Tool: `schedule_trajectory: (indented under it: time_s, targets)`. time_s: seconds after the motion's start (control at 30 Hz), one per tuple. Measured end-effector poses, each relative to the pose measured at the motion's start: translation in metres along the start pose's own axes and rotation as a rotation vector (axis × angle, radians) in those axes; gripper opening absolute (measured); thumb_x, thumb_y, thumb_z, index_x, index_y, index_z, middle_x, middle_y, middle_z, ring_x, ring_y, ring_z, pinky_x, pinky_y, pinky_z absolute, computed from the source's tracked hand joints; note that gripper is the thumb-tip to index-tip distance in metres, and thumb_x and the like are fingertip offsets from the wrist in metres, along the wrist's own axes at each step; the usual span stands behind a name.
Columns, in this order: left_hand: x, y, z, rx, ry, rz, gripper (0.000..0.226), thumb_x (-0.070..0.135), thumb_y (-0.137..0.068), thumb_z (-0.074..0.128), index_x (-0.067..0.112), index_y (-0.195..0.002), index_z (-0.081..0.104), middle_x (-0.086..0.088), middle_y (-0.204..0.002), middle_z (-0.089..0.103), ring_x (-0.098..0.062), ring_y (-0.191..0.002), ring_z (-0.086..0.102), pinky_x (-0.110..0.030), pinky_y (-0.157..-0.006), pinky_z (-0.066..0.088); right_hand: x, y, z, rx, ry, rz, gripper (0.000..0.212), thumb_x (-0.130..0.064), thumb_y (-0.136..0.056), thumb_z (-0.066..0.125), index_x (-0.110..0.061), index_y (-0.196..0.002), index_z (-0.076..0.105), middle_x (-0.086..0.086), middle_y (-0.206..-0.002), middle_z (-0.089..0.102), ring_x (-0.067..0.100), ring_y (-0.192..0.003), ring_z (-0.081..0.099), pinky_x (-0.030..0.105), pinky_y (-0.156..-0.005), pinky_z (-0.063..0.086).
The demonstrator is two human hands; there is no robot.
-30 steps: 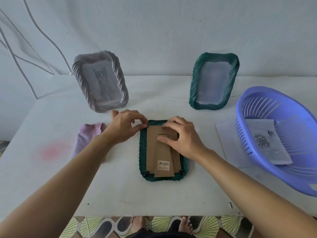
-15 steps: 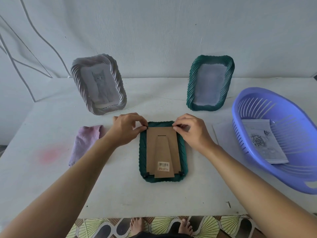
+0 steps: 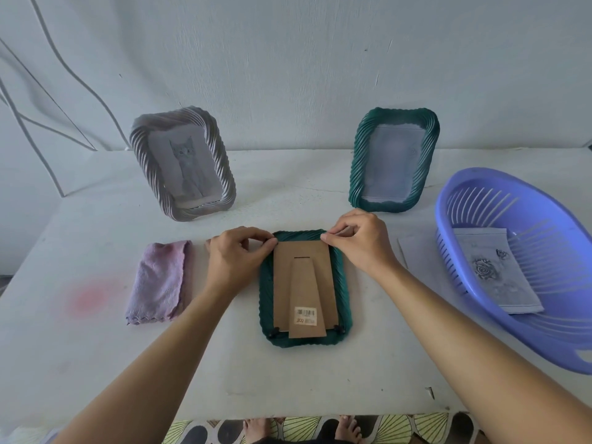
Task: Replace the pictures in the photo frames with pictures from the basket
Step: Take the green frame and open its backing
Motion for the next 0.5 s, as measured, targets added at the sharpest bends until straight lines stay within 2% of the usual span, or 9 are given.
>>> schedule_trajectory:
  time_s: [0.07,0.13,0.23,0.33,0.5]
  targets:
    - [0.003,0.001,0.000,0.062,-0.029,-0.061,0.011,0.045,-0.081,0.076,0.038,-0.075,0.073,0.029,-0.070,0.065,0.004,-0.069,0.052,-0.039,-0.084,0.031,0.001,0.000,0.001,0.044,0.024,0.020,0.017,-0.021,-0.069,0.088,-0.017,-0.062,0.072,-0.009,-0.074,0.067,0.000,-0.061,0.061,0.012,-0.058,0.041]
    - [0.008,0.003,0.001,0.106,-0.099,-0.104,0.015,0.046,-0.083,0.073,0.037,-0.072,0.069,0.025,-0.075,0.068,0.004,-0.079,0.055,-0.033,-0.079,0.016,0.002,0.001,0.002,0.078,0.028,0.040,0.017,-0.021,-0.069,0.087,-0.016,-0.061,0.072,-0.008,-0.070,0.067,0.001,-0.060,0.060,0.013,-0.058,0.041]
    - [0.010,0.005,0.002,0.141,-0.114,-0.157,0.015,0.046,-0.083,0.070,0.034,-0.075,0.066,0.020,-0.075,0.069,0.000,-0.084,0.057,-0.036,-0.079,0.019,0.002,0.004,0.003,0.114,0.038,0.050,0.017,-0.021,-0.070,0.085,-0.016,-0.061,0.072,-0.008,-0.069,0.068,0.002,-0.058,0.060,0.022,-0.060,0.047]
    - [0.009,0.006,0.004,0.158,-0.137,-0.181,0.017,0.047,-0.084,0.068,0.032,-0.078,0.062,0.018,-0.075,0.069,-0.004,-0.086,0.055,-0.041,-0.083,0.026,-0.001,0.008,0.003,0.142,0.041,0.031,0.016,-0.019,-0.071,0.084,-0.015,-0.061,0.072,-0.008,-0.068,0.067,0.000,-0.057,0.059,0.023,-0.060,0.048]
    - [0.015,0.007,0.007,0.166,-0.221,-0.180,0.018,0.045,-0.086,0.064,0.032,-0.074,0.064,0.016,-0.077,0.067,-0.010,-0.089,0.056,-0.039,-0.078,0.021,-0.002,0.013,0.005,0.209,0.059,0.022,0.016,-0.017,-0.072,0.082,-0.014,-0.062,0.071,-0.006,-0.070,0.068,0.007,-0.060,0.061,0.026,-0.061,0.049]
Point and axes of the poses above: each hand's wrist, its own y-axis away from the middle knuckle, its own z-axis out of the palm, x = y × z, the point moved 7 cm from there along -y, towards the middle knuckle
